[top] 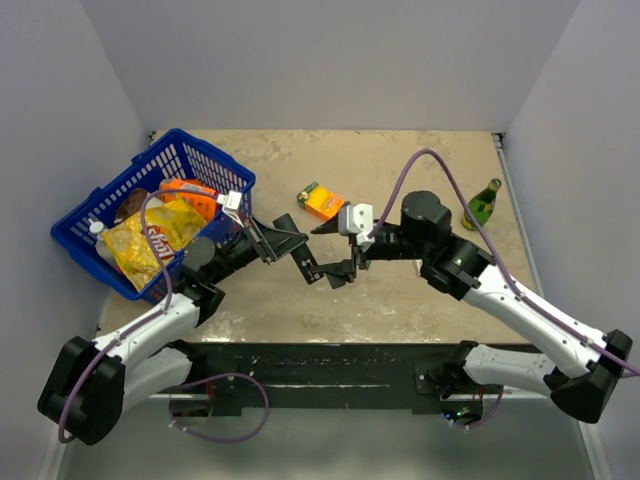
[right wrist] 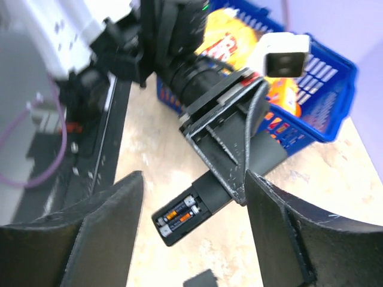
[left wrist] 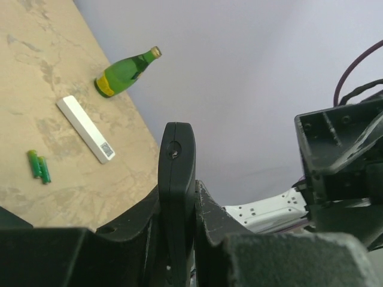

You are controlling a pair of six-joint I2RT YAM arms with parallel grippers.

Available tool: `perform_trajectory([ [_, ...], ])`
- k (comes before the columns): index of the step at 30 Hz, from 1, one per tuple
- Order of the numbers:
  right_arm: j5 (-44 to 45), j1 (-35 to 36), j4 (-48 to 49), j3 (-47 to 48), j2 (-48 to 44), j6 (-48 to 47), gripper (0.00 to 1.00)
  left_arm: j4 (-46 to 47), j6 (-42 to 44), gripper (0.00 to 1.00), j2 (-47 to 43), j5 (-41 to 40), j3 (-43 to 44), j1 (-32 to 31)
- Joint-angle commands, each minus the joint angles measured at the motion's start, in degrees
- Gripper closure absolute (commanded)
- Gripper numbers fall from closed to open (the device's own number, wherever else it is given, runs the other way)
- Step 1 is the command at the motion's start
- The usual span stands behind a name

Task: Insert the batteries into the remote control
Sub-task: Load the battery into the remote control.

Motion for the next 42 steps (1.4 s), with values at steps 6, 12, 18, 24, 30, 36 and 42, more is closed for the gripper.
perform_trajectory([
  [6, 7.8, -0.9, 3.5, -3.7, -0.2, 28.9, 0.34, -4.3, 10.6, 1.0, -3.1, -0.6, 4.4, -0.1],
  [12, 3.5, -1.2, 9.8, -9.1, 1.1, 32.9, 0.38, -3.7, 9.6, 1.0, -3.5, -0.1, 4.4, -0.2],
  [18, 1.6, -2.0, 10.3, -10.4, 3.2, 32.2, 0.41, -2.9, 8.2, 1.0, -4.2, 0.3, 4.5, -0.2],
  [24, -0.5, -5.1, 11.1, -12.0, 3.8, 32.6, 0.46, -2.7, 7.7, 1.0, -5.0, 0.5, 4.3, -0.2],
  [30, -0.9, -5.9, 11.0, -12.6, 3.4, 33.2, 0.47, -3.1, 7.9, 1.0, -5.2, 0.4, 4.8, -0.2],
  [36, -3.8, -5.9, 12.4, -13.1, 3.7, 34.0, 0.5, -1.9, 7.4, 1.0, -4.4, 0.5, 4.9, -0.2],
  [42, -5.1, -5.9, 13.1, -13.2, 5.0, 34.5, 0.52, -1.1, 6.7, 1.0, -4.3, 0.7, 5.0, -0.2],
])
